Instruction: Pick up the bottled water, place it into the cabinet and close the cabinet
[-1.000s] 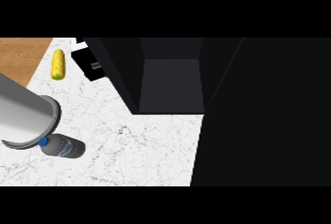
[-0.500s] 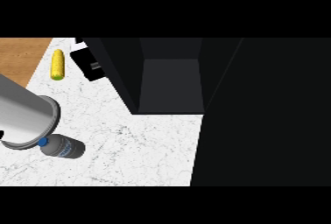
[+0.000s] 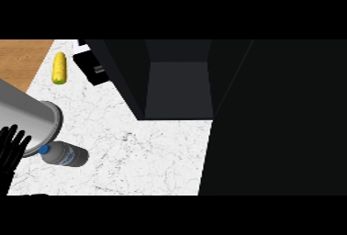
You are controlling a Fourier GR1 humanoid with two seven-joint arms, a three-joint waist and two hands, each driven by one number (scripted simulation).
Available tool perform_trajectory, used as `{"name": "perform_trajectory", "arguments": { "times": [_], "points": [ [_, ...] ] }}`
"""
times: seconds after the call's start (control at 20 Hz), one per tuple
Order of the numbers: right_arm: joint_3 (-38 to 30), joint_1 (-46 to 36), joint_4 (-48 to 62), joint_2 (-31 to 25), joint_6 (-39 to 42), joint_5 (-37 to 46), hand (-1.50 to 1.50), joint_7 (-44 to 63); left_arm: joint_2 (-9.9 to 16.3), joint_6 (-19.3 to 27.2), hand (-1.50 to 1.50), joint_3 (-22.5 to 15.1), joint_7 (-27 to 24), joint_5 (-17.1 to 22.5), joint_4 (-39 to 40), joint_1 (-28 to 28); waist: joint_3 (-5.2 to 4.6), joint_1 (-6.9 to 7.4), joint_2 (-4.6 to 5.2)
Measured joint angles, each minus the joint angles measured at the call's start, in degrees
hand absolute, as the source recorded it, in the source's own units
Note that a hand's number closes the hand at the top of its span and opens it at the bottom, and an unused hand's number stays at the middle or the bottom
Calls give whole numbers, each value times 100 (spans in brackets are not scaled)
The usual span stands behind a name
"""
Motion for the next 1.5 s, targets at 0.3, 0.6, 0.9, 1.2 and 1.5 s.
{"name": "perform_trajectory", "arguments": {
  "times": [0.3, 0.6, 0.9, 1.2, 1.5],
  "points": [
    [92, -84, -17, -94, -166, 41, -150, 128, 110, -115, -150, -2, -890, -440, 1316, -255, -1, -6, -1],
    [185, -42, -4, -217, -273, 90, -150, -5, 370, -135, -150, 42, -1651, -744, 2709, -784, -2, -28, 1],
    [186, -179, 8, -250, -370, 101, -150, 33, 585, -114, -150, 40, -2479, -980, 4003, -1300, -1, -14, 4],
    [358, -71, 7, -346, -488, 134, -150, -56, 638, 128, -150, 3, -3413, -1255, 5187, -1800, -4, -38, 6],
    [381, 93, -9, -507, -540, 133, -150, -223, 755, 331, -150, 86, -4000, -1286, 6219, -2225, -7, -62, 12]
  ]
}}
